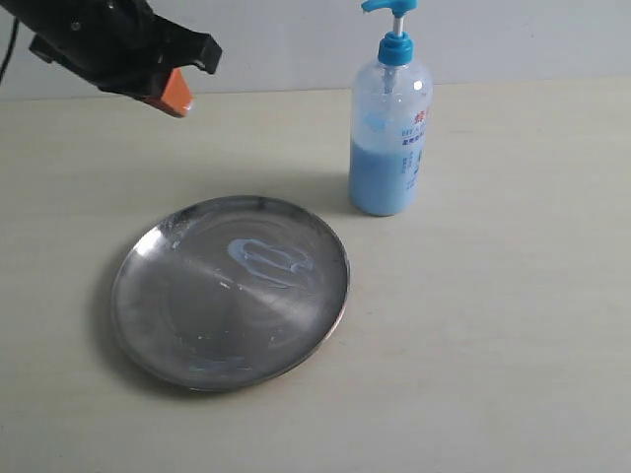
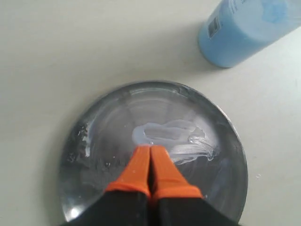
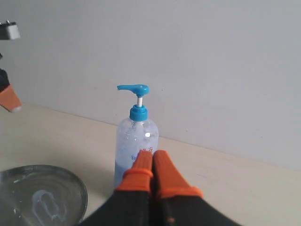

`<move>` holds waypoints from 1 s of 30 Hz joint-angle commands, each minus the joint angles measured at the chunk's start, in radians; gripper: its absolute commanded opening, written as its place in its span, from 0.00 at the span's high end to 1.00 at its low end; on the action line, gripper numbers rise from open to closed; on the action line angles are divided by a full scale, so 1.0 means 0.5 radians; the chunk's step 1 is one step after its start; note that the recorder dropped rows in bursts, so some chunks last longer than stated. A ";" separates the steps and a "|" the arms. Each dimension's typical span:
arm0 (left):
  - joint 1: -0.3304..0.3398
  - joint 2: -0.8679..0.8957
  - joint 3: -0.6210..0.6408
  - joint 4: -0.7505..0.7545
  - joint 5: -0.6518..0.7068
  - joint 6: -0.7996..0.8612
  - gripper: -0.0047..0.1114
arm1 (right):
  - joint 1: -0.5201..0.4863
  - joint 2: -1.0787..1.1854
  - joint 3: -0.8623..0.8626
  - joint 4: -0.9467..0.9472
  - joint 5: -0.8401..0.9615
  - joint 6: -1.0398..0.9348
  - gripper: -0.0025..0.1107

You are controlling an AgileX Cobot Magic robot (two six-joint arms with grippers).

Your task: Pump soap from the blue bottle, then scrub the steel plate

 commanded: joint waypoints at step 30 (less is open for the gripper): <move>0.011 -2.472 1.596 -0.011 -0.757 0.049 0.96 | -0.006 0.240 0.101 0.069 -0.108 -0.039 0.98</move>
